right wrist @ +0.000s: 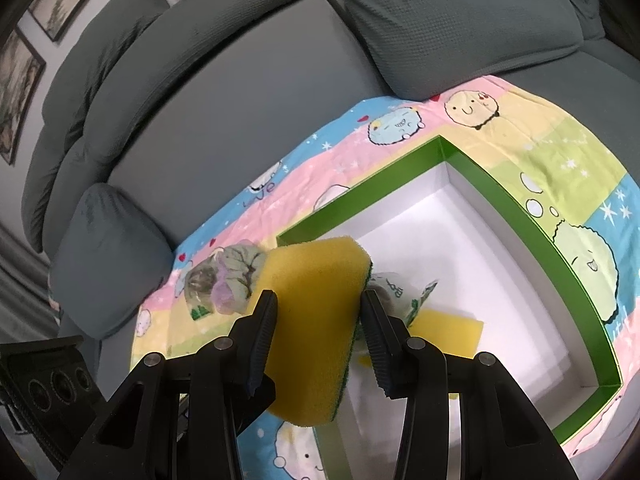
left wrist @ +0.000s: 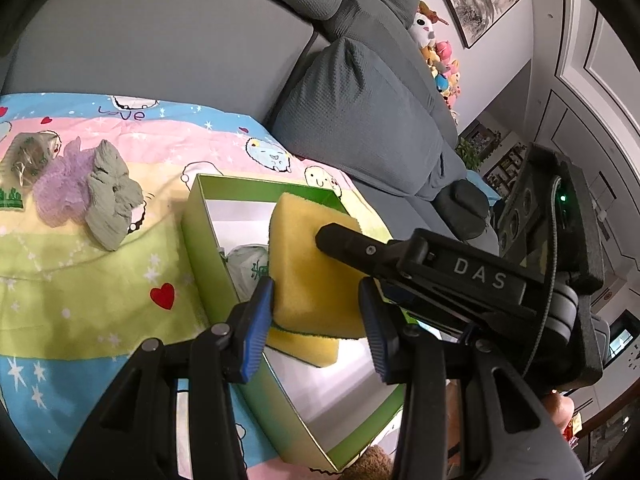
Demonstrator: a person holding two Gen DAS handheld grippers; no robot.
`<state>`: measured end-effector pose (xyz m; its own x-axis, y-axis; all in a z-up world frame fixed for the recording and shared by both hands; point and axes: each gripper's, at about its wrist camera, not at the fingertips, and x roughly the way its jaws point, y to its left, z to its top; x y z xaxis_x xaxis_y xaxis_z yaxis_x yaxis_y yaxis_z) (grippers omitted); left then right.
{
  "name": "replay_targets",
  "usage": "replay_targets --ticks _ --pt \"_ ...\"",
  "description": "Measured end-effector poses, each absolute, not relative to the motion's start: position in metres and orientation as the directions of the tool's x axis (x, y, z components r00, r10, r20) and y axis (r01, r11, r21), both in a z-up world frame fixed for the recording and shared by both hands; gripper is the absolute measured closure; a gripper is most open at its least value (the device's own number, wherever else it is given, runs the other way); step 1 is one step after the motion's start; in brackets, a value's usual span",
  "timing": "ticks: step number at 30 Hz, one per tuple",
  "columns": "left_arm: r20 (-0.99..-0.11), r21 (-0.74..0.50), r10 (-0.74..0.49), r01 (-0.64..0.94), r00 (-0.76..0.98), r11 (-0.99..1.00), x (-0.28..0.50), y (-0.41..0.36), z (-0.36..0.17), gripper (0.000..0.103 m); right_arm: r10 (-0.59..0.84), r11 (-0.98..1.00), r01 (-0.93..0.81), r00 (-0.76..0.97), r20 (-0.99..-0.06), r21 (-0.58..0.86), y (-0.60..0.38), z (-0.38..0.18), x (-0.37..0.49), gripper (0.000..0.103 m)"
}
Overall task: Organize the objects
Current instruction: 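Lower the yellow sponge into the white box and open the right tool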
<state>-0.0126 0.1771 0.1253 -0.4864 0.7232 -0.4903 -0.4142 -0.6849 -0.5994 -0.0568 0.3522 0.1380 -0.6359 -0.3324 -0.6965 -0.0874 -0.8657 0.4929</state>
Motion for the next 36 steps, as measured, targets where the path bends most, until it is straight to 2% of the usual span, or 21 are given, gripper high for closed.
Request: replay_targets --ticks 36 --pt "-0.501 -0.618 0.743 -0.418 -0.443 -0.666 -0.013 0.194 0.114 0.061 -0.296 -0.871 -0.141 -0.615 -0.731 0.471 0.359 0.127 -0.062 0.057"
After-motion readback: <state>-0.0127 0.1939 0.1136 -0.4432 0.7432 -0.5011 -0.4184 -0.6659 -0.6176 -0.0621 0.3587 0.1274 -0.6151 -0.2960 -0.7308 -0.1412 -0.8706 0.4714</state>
